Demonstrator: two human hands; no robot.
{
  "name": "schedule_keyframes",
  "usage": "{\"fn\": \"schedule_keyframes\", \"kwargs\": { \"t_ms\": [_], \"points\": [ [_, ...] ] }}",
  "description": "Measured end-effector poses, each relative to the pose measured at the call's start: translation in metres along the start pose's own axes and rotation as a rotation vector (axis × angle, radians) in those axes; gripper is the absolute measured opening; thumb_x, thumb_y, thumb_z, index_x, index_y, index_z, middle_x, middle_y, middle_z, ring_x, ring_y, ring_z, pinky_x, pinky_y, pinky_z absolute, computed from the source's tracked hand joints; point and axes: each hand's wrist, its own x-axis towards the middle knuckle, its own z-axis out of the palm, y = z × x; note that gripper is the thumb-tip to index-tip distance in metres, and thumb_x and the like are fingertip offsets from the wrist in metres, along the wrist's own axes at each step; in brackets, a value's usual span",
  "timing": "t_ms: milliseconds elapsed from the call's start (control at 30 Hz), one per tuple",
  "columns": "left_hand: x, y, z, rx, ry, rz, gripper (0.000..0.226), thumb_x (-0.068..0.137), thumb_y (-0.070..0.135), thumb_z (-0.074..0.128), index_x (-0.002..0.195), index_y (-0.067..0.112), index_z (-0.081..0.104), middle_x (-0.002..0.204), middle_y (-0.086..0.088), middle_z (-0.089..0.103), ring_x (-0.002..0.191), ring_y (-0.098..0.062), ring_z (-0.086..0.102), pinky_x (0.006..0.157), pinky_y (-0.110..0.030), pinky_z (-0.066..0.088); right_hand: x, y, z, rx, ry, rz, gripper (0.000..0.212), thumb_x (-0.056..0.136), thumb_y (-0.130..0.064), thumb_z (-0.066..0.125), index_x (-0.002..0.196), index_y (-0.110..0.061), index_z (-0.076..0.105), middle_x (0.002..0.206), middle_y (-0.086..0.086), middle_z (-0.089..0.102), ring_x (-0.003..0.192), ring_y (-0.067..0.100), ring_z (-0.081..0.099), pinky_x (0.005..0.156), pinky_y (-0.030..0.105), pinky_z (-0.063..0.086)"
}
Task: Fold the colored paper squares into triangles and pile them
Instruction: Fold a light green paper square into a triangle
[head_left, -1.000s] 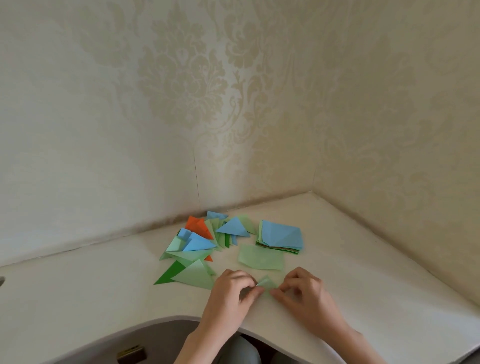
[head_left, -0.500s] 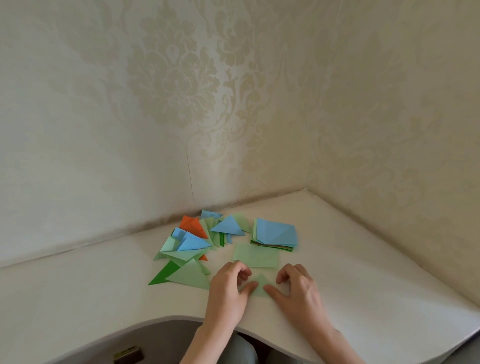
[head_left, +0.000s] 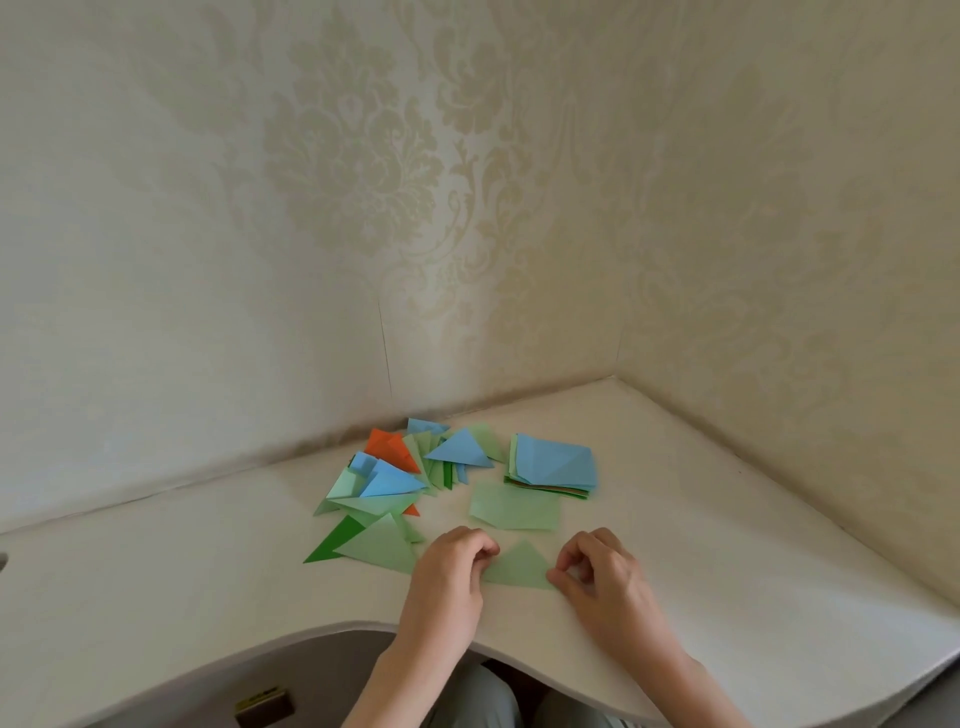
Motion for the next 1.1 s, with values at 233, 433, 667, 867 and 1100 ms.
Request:
{"fn": "schedule_keyframes", "kwargs": {
  "t_ms": [233,433,667,867,1100],
  "points": [
    [0.006,0.028,0.003,0.156,-0.101,-0.101,0.026,0.091,0.035,0.061,0.112,0.020,0.057,0.107,0.004,0.054,0.096,-0.013,0.052,0.081,-0.022,0.043,-0.001,0.001,0.003,-0.015,0.015,-0.011,0.043,0.074,-0.010,0.078,0.068,-0.038,0.046,0.082,-0.006,0.050,0.074,0.009,0.052,0.062,0.010,0.038],
    [0.007,0.030,0.004,0.090,-0.151,-0.178,0.025,0.091,0.027,0.063,0.115,0.022,0.058,0.103,0.007,0.059,0.096,-0.010,0.055,0.080,-0.017,0.041,-0.001,0.000,0.003,-0.021,0.018,-0.021,0.042,0.076,-0.012,0.077,0.069,-0.039,0.045,0.082,-0.008,0.049,0.070,0.009,0.051,0.062,0.012,0.039],
    [0.013,0.018,-0.017,0.016,-0.080,-0.141,0.020,0.093,0.017,0.060,0.111,0.025,0.063,0.089,0.016,0.058,0.074,0.002,0.053,0.064,-0.005,0.040,0.010,-0.016,0.003,0.033,0.101,-0.047,0.027,0.074,-0.011,0.078,0.077,-0.031,0.060,0.086,-0.013,0.056,0.076,0.008,0.054,0.065,0.006,0.038],
    [0.062,-0.020,-0.056,0.077,0.187,-0.150,0.021,0.090,0.006,0.060,0.107,0.015,0.068,0.092,0.005,0.067,0.078,-0.010,0.057,0.064,-0.011,0.034,0.040,-0.028,0.036,-0.126,0.162,-0.224,0.031,0.071,-0.007,0.072,0.101,-0.017,0.070,0.099,-0.002,0.068,0.093,0.020,0.063,0.082,0.032,0.052],
    [0.122,-0.043,-0.044,0.184,0.162,-0.184,0.015,0.089,0.018,0.064,0.104,0.018,0.066,0.087,0.001,0.070,0.086,-0.024,0.062,0.074,-0.035,0.046,0.054,-0.029,0.058,-0.448,0.154,-0.212,0.043,0.064,-0.060,0.057,0.092,-0.029,0.070,0.089,-0.012,0.068,0.081,0.014,0.064,0.064,0.027,0.051]
  ]
}}
